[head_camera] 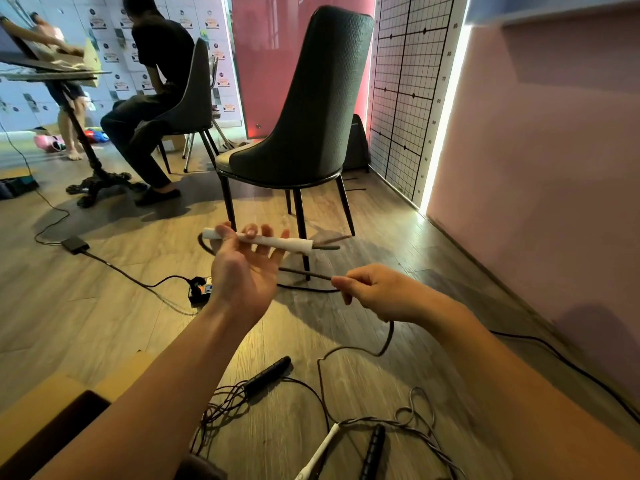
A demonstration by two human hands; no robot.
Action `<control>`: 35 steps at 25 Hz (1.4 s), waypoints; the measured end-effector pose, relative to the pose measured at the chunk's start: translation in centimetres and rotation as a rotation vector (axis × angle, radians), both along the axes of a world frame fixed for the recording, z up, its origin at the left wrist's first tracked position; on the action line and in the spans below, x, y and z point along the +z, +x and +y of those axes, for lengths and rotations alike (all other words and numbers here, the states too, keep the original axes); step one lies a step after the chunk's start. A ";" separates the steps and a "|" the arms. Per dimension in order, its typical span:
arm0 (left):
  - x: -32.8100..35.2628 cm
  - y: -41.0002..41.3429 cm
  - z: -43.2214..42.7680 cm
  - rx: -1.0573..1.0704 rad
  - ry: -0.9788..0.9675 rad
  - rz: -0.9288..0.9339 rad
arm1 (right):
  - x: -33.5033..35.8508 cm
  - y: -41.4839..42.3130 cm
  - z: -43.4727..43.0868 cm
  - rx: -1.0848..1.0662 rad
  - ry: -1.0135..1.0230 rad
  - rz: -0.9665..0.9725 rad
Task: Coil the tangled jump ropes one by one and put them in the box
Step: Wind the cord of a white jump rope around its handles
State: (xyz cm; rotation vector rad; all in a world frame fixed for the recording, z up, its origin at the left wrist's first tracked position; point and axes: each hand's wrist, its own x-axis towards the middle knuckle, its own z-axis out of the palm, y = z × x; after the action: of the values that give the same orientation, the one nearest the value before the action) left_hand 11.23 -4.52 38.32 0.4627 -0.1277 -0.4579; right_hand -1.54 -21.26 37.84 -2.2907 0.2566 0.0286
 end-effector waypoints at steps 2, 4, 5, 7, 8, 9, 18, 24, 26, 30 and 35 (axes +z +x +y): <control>-0.6 1.2 0.3 0.082 0.079 -0.001 | 0.7 -0.6 -0.3 0.000 -0.035 -0.035; -1.6 2.3 0.7 0.126 0.194 -0.118 | 1.2 -1.1 -0.6 -0.010 -0.091 -0.104; -2.1 2.7 0.8 0.149 0.303 -0.236 | 1.4 -1.3 -0.7 -0.009 -0.109 -0.147; -2.9 3.0 0.9 0.187 0.603 -0.532 | 1.7 -1.6 -0.6 0.011 -0.110 -0.229; -3.1 2.9 0.8 0.179 0.764 -0.676 | 1.9 -1.6 -0.5 0.023 -0.111 -0.272; -3.2 2.6 0.6 0.133 0.911 -0.790 | 2.0 -1.6 -0.3 0.031 -0.121 -0.327; -1.7 -1.8 -0.5 -0.759 1.170 -1.015 | 1.8 -1.4 -1.0 -0.217 -0.249 -0.745; -1.0 -2.6 -0.7 -0.950 0.556 -0.644 | 1.0 -0.9 -2.0 -0.453 -0.216 -0.618; -0.6 -3.0 -0.7 -0.918 0.266 -0.483 | 0.6 -0.5 -1.4 -0.460 -0.190 -0.514; 0.1 -3.0 -0.6 -0.641 -0.037 -0.247 | -0.5 0.5 0.4 -0.215 -0.034 -0.200; 0.3 -1.6 -0.1 -0.363 -0.141 -0.128 | -0.6 0.5 1.4 -0.050 0.156 0.079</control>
State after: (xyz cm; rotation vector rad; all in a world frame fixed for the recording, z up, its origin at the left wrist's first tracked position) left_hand 9.64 -4.63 38.58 0.3294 -0.3688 -0.7704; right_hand -1.03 -19.89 37.23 -2.1296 0.3408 0.1102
